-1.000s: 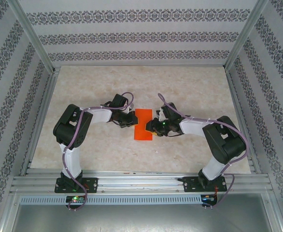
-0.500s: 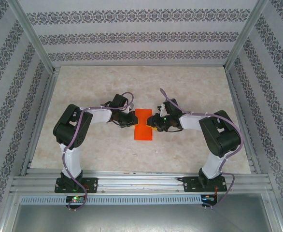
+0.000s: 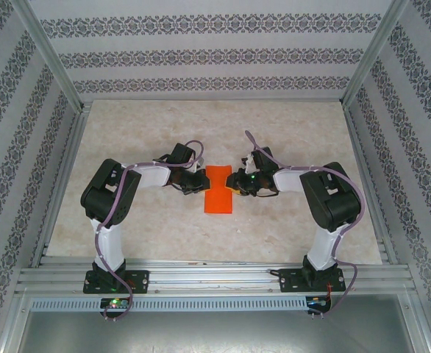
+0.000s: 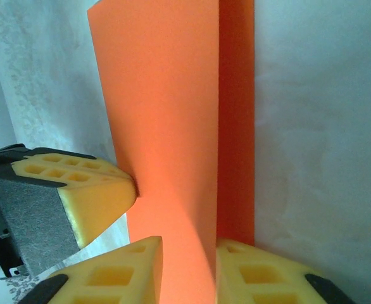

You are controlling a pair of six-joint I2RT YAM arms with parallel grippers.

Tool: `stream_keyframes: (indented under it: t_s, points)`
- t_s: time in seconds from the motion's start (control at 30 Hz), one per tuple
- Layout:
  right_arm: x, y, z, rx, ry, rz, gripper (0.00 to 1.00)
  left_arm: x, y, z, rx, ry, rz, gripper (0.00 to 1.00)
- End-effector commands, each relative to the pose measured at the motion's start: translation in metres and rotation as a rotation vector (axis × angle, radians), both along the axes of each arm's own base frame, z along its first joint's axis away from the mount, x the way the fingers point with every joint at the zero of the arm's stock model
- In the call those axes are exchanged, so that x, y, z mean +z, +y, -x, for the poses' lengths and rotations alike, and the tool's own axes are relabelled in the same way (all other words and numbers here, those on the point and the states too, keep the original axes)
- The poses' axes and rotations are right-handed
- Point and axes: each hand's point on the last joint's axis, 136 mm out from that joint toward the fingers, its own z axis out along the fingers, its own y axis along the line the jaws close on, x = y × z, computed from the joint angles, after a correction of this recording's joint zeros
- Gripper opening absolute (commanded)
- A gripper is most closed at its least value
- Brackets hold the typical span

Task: Fold a paper plane with a square sheet of paper (fold left side to right side)
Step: Fold the triangle a second time at the center of the table.

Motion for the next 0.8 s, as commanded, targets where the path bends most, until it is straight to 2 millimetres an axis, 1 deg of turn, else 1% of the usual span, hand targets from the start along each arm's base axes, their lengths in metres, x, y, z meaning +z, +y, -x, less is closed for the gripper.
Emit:
stream_keyframes:
  t_s: [0.0,0.13,0.23,0.3,0.33,0.37,0.5,0.6,0.67,0.77]
  points:
    - [0.001,-0.001,-0.004,0.011,-0.003,-0.018,0.22,-0.011,0.006,0.018,0.007,0.054,-0.053,0.00]
    - [-0.001,-0.003,-0.003,0.008,0.006,-0.017,0.15,-0.007,0.005,0.016,0.005,0.040,-0.050,0.00]
    - [0.001,-0.004,-0.001,0.009,0.014,-0.022,0.08,0.003,0.003,0.012,-0.003,0.011,-0.043,0.05]
    - [0.002,-0.004,0.000,0.007,0.023,-0.028,0.01,0.013,0.003,0.008,-0.011,-0.023,-0.038,0.12]
    - [0.003,-0.004,0.000,0.006,0.028,-0.032,0.00,0.020,0.003,0.006,-0.016,-0.049,-0.037,0.14]
    - [0.004,-0.004,0.001,0.005,0.037,-0.039,0.00,0.027,0.003,0.005,-0.021,-0.075,-0.040,0.18]
    - [0.008,-0.006,0.004,-0.002,0.053,-0.048,0.00,0.056,0.008,0.004,-0.064,-0.205,-0.052,0.27]
    - [0.012,-0.007,0.005,-0.009,0.060,-0.050,0.00,0.075,0.013,0.014,-0.123,-0.308,-0.076,0.34]
    - [0.013,-0.006,0.006,-0.013,0.072,-0.058,0.00,0.086,0.011,0.027,-0.187,-0.382,-0.099,0.38]
    - [0.014,-0.006,0.007,-0.016,0.081,-0.065,0.00,0.096,-0.001,0.054,-0.308,-0.469,-0.125,0.44]
